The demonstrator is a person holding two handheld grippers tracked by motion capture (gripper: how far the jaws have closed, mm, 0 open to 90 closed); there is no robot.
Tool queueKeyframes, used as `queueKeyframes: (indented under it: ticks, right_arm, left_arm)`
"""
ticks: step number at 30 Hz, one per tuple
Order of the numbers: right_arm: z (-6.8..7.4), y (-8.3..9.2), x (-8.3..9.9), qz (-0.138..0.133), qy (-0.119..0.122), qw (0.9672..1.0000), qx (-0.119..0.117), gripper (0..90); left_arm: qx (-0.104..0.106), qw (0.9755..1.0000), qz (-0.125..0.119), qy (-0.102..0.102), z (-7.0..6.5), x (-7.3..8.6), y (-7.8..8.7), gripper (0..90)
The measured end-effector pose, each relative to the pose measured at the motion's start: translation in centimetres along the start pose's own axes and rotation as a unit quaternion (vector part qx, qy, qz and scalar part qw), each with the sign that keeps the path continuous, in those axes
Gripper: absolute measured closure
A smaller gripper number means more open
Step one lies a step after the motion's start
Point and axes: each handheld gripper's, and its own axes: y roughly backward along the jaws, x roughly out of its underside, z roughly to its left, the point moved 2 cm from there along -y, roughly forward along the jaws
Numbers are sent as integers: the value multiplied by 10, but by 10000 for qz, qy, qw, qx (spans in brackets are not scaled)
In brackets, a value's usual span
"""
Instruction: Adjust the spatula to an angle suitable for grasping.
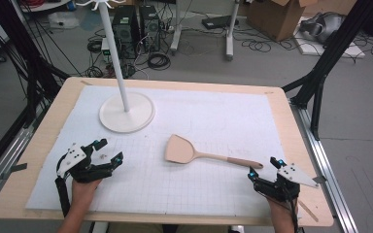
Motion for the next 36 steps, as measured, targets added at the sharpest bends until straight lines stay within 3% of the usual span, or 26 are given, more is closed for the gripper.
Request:
queueKeyframes:
  ticks: [11,18,27,31,36]
  right_arm:
    - [7,-3,-5,-33,30,9999,-134,158]
    - [8,-1,-14,29,162,9997,-164,158]
    - [6,-1,-20,75,262,9993,-254,160]
    - [4,2,-20,123,257,9993,-256,161]
    - [3,4,-21,103,258,9989,-386,161]
  left_arm:
    - [7,10000,0,0,0,0,1,161]
    - [80,9998,15,193,2,-2,1,163]
    - [375,9992,102,-133,-9,-17,-10,170]
    - [526,9984,129,-132,-13,-24,-17,179]
    - [545,9982,180,-147,-15,-25,-20,181]
